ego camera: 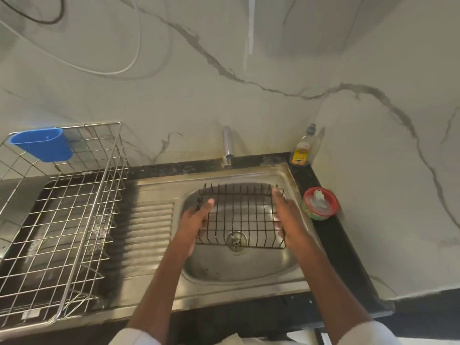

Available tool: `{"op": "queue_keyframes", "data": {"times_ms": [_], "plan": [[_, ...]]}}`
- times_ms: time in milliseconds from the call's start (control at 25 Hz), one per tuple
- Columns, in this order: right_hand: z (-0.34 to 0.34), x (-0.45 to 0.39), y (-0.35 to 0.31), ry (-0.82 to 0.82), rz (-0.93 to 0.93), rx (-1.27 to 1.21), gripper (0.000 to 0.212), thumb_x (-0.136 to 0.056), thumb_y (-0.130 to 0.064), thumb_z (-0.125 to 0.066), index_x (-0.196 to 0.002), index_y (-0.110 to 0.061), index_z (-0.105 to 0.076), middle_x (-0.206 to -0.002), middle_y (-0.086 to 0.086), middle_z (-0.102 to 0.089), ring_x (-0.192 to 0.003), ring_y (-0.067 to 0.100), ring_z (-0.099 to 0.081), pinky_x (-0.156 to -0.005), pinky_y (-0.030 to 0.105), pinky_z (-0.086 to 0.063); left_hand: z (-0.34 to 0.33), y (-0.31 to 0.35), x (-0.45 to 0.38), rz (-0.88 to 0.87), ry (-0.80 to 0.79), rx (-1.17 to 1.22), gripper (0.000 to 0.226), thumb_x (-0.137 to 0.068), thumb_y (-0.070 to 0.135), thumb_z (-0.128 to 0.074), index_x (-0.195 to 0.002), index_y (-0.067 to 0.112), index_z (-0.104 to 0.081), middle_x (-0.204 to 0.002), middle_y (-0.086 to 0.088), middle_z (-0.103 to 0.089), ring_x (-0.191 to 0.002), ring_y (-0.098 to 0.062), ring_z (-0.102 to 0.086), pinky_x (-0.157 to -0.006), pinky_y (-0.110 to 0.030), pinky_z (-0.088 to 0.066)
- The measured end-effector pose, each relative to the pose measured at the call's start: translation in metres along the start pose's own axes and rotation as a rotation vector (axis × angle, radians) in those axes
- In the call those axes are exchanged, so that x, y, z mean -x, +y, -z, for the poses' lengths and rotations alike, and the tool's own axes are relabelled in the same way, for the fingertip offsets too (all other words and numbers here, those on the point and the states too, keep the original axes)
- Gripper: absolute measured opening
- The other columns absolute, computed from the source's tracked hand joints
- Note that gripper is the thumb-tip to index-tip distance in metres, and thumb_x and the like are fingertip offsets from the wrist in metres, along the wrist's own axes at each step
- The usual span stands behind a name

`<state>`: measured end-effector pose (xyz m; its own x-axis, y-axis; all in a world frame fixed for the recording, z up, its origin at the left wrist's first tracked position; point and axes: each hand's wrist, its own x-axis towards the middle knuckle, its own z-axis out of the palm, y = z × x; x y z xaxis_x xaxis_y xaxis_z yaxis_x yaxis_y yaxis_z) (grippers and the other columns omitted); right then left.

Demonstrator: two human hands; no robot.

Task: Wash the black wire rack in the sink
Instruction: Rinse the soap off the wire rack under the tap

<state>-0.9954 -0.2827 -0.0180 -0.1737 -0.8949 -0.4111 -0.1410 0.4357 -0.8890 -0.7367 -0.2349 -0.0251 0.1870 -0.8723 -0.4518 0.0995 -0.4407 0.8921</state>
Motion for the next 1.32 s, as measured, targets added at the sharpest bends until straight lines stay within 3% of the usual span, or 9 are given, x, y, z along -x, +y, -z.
{"op": "queue_keyframes", "data": {"times_ms": [120, 240, 480, 640, 760, 880, 1080, 1240, 1320], "plan": [[-0.002, 0.009, 0.000, 0.030, 0.096, 0.056, 0.092, -0.069, -0.091, -0.058, -0.138, -0.030, -0.058, -0.128, -0.007, -0.066, -0.118, 0.019, -0.063, -0.090, 0.035, -0.053, -0.001, -0.009, 0.007, 0.006, 0.047, 0.030, 0.091, -0.068, 0.082, -0.077, -0.134, 0.020, -0.063, -0.112, -0.011, -0.072, -0.092, -0.024, -0.069, -0.073, -0.038, -0.055], [0.008, 0.016, -0.027, 0.093, 0.398, -0.028, 0.056, -0.094, -0.069, -0.056, -0.138, -0.034, -0.058, -0.131, -0.011, -0.066, -0.123, 0.007, -0.061, -0.099, 0.030, -0.053, -0.001, 0.018, 0.015, -0.245, 0.051, -0.010, 0.057, -0.092, 0.065, -0.065, -0.132, 0.025, -0.060, -0.113, -0.001, -0.073, -0.097, -0.017, -0.070, -0.080, -0.033, -0.056], [-0.018, 0.035, 0.020, 0.077, 0.194, 0.014, 0.074, -0.088, -0.071, -0.059, -0.146, -0.025, -0.054, -0.143, -0.001, -0.062, -0.136, 0.021, -0.054, -0.105, 0.027, -0.042, -0.009, -0.015, 0.009, -0.109, 0.165, -0.112, 0.066, -0.075, 0.069, -0.068, -0.126, 0.027, -0.066, -0.116, -0.007, -0.075, -0.106, -0.030, -0.070, -0.101, -0.058, -0.057], [-0.007, 0.033, -0.022, 0.150, 0.420, -0.038, 0.056, -0.097, -0.058, -0.059, -0.145, -0.030, -0.053, -0.138, -0.010, -0.063, -0.129, 0.002, -0.056, -0.094, 0.003, -0.044, -0.009, 0.009, 0.021, -0.314, 0.237, -0.047, 0.042, -0.093, 0.051, -0.068, -0.128, 0.029, -0.061, -0.105, 0.004, -0.070, -0.092, -0.015, -0.065, -0.090, -0.040, -0.058], [-0.014, 0.035, -0.001, 0.165, 0.470, -0.063, 0.055, -0.099, -0.054, -0.059, -0.148, -0.030, -0.049, -0.142, -0.007, -0.060, -0.134, 0.006, -0.053, -0.107, 0.020, -0.047, -0.010, 0.006, 0.015, -0.336, 0.301, -0.103, 0.039, -0.098, 0.040, -0.069, -0.134, 0.027, -0.060, -0.107, 0.007, -0.070, -0.091, -0.008, -0.065, -0.084, -0.025, -0.057], [-0.022, 0.029, 0.017, 0.138, 0.177, 0.062, 0.085, -0.083, -0.082, -0.055, -0.147, -0.026, -0.052, -0.145, -0.001, -0.060, -0.136, 0.020, -0.054, -0.113, 0.040, -0.044, -0.015, -0.024, 0.001, -0.103, 0.293, -0.164, 0.074, -0.079, 0.072, -0.069, -0.138, 0.028, -0.062, -0.122, -0.001, -0.074, -0.109, -0.023, -0.070, -0.099, -0.049, -0.059], [-0.019, 0.035, -0.001, 0.162, 0.400, -0.010, 0.059, -0.099, -0.062, -0.053, -0.151, -0.036, -0.044, -0.149, -0.014, -0.053, -0.138, 0.001, -0.047, -0.109, 0.018, -0.041, -0.010, 0.000, 0.012, -0.267, 0.329, -0.109, 0.032, -0.097, 0.038, -0.067, -0.127, 0.025, -0.063, -0.102, 0.007, -0.070, -0.087, -0.007, -0.064, -0.079, -0.022, -0.055], [-0.027, 0.031, 0.015, 0.127, 0.194, 0.046, 0.089, -0.080, -0.085, -0.054, -0.148, -0.027, -0.051, -0.145, 0.000, -0.059, -0.135, 0.019, -0.054, -0.112, 0.037, -0.044, -0.013, -0.010, 0.019, -0.143, 0.331, -0.106, 0.059, -0.078, 0.054, -0.070, -0.131, 0.029, -0.066, -0.111, 0.009, -0.075, -0.103, -0.014, -0.071, -0.092, -0.038, -0.060], [-0.028, 0.026, 0.019, 0.152, 0.235, 0.023, 0.072, -0.088, -0.076, -0.057, -0.144, -0.031, -0.054, -0.143, -0.004, -0.061, -0.133, 0.015, -0.055, -0.112, 0.037, -0.044, -0.010, -0.011, 0.020, -0.193, 0.349, -0.119, 0.054, -0.083, 0.047, -0.072, -0.133, 0.029, -0.062, -0.115, 0.008, -0.074, -0.104, -0.013, -0.070, -0.090, -0.035, -0.058]]}}
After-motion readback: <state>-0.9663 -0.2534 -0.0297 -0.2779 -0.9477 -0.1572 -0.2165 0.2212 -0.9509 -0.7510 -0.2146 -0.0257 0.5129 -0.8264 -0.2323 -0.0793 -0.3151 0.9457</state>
